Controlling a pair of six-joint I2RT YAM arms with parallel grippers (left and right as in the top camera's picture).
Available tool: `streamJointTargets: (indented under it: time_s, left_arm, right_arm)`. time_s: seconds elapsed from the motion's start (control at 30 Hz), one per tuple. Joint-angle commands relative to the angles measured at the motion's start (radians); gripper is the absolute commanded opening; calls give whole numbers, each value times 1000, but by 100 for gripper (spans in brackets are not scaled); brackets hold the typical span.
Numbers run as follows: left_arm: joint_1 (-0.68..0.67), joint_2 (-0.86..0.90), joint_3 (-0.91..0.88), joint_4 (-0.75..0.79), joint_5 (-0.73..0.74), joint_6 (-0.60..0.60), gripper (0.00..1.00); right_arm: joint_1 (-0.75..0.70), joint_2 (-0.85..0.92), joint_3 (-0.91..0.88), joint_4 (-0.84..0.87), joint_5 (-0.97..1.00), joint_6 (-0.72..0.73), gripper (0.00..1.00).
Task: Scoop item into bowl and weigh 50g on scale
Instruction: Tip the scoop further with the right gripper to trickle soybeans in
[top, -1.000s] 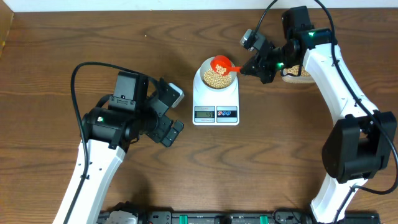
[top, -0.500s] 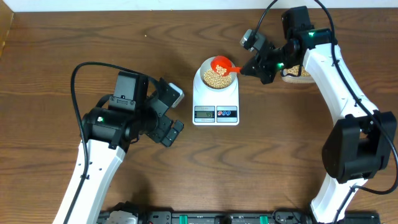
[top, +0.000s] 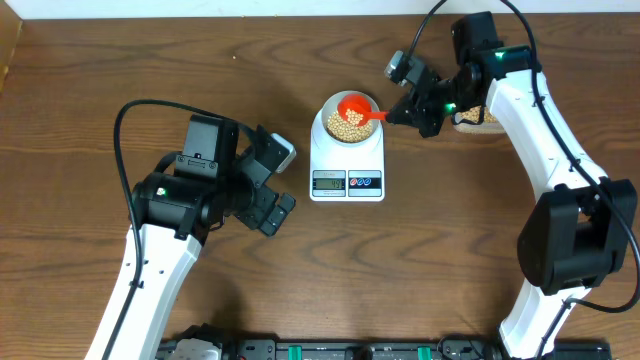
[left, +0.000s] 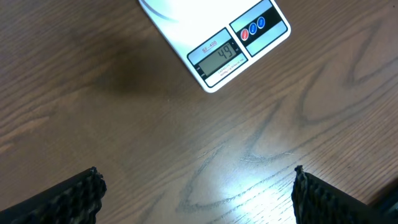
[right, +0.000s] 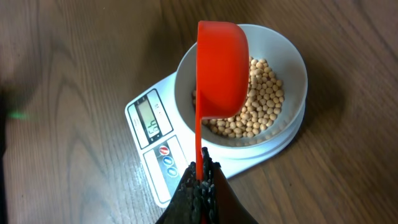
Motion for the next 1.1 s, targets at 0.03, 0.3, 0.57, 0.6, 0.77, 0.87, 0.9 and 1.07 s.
streamJointTargets:
  time_s: [0.03, 0.3, 0.57, 0.6, 0.77, 0.87, 0.9, 1.07]
  left_arm:
    - [0, 5, 2, -3, -4, 17, 98]
    - [0, 5, 2, -2, -4, 17, 98]
    - [0, 5, 2, -2, -4, 17, 98]
    - [0, 5, 2, -2, -4, 17, 98]
    - [0, 5, 2, -2, -4, 17, 98]
    - [0, 5, 2, -2, -4, 17, 98]
    - [0, 5, 2, -2, -4, 17, 98]
    - [0, 5, 2, -2, -4, 17, 98]
  right_arm:
    - [5, -35, 20, 2, -8, 13, 1]
    - [7, -35, 20, -5, -13, 8, 1]
    - [10, -36, 20, -16, 18, 12, 1]
    - [8, -36, 20, -17, 18, 13, 1]
    - [8, -36, 20, -17, 18, 18, 1]
    - [8, -36, 20, -16, 18, 20, 1]
    - [8, -36, 20, -14, 19, 20, 1]
    - [8, -36, 20, -13, 19, 20, 1]
